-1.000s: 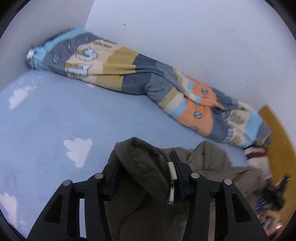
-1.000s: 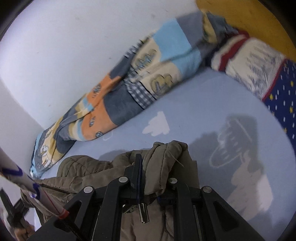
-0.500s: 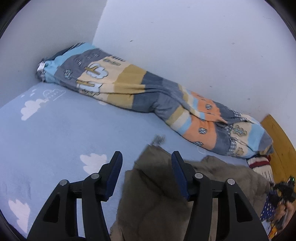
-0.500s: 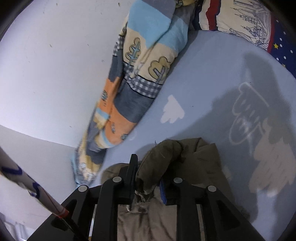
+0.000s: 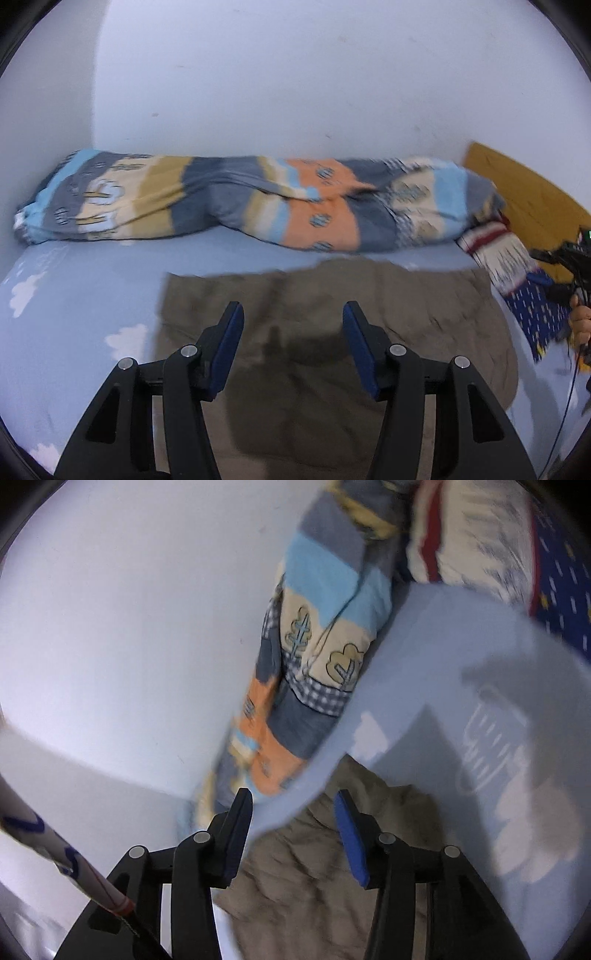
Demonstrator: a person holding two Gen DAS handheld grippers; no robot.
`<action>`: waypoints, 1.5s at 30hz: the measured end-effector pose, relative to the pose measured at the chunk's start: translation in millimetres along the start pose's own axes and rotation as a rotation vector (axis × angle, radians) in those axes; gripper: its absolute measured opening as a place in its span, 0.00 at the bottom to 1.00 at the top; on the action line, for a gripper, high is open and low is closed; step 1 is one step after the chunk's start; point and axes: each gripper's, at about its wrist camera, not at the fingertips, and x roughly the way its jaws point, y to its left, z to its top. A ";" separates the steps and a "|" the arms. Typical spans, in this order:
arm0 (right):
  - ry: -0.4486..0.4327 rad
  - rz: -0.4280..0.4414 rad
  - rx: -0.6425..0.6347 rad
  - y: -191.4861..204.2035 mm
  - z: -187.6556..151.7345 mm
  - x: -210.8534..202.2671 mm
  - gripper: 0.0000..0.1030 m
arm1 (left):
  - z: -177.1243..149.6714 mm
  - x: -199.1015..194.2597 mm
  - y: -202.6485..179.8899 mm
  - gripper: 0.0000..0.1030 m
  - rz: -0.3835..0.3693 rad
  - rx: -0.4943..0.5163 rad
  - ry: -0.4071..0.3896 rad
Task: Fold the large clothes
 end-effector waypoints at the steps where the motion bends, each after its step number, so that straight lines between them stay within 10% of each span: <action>1: 0.019 -0.026 -0.073 8.0 -9.2 2.6 0.50 | -5.1 5.6 -9.1 0.53 -0.003 0.020 0.012; 10: 0.155 -0.382 -0.590 35.0 -98.3 83.7 0.50 | -38.9 96.4 -26.4 0.59 0.095 0.018 0.215; 22: 0.224 -0.448 -0.511 -21.8 -81.8 145.5 0.50 | -47.8 150.8 -13.1 0.71 0.109 -0.051 0.265; 28: 0.169 -0.520 -0.537 2.1 -95.4 121.6 0.51 | -60.7 106.7 -14.9 0.70 0.116 -0.081 0.190; 37: 0.127 -0.313 -0.538 35.3 -176.8 17.1 0.54 | -94.5 19.3 -15.4 0.70 0.195 0.013 0.141; 45: 0.141 -0.320 -0.522 45.0 -216.0 0.0 0.54 | -122.1 -27.4 22.1 0.70 0.268 -0.024 0.146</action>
